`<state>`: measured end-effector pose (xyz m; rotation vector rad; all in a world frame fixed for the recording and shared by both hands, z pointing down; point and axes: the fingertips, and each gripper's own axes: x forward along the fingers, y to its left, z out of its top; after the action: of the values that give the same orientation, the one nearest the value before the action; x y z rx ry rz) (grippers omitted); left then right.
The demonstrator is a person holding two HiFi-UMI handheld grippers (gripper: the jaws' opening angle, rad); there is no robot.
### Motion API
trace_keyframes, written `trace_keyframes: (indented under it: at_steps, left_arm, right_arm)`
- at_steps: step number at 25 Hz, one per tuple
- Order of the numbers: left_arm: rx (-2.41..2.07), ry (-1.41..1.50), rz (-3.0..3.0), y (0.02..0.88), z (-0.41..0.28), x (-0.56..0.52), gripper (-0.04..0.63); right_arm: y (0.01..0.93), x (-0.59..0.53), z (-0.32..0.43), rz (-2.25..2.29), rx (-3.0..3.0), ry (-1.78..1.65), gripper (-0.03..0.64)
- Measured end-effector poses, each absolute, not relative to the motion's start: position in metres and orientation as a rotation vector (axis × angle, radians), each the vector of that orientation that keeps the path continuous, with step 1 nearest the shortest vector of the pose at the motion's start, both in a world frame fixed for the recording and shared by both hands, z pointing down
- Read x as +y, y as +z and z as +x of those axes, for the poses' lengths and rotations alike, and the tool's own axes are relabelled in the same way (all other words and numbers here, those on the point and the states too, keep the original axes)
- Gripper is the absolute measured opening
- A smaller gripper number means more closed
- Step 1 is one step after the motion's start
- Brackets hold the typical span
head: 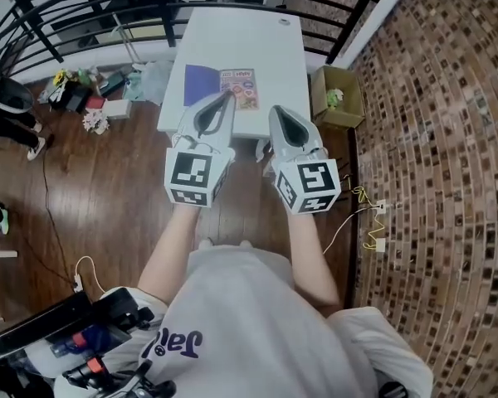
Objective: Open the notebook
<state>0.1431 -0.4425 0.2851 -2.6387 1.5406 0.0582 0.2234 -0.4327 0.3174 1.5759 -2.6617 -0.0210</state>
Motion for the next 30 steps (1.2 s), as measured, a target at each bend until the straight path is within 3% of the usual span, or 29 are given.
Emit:
trace_keyframes:
  at_steps: [30]
  left_arm:
    - [1.62,0.095,-2.667,0.295,0.097,-0.437,0.017]
  right_arm:
    - [0.316,-0.427,0.183,1.581,-2.596,-0.074,-0.008]
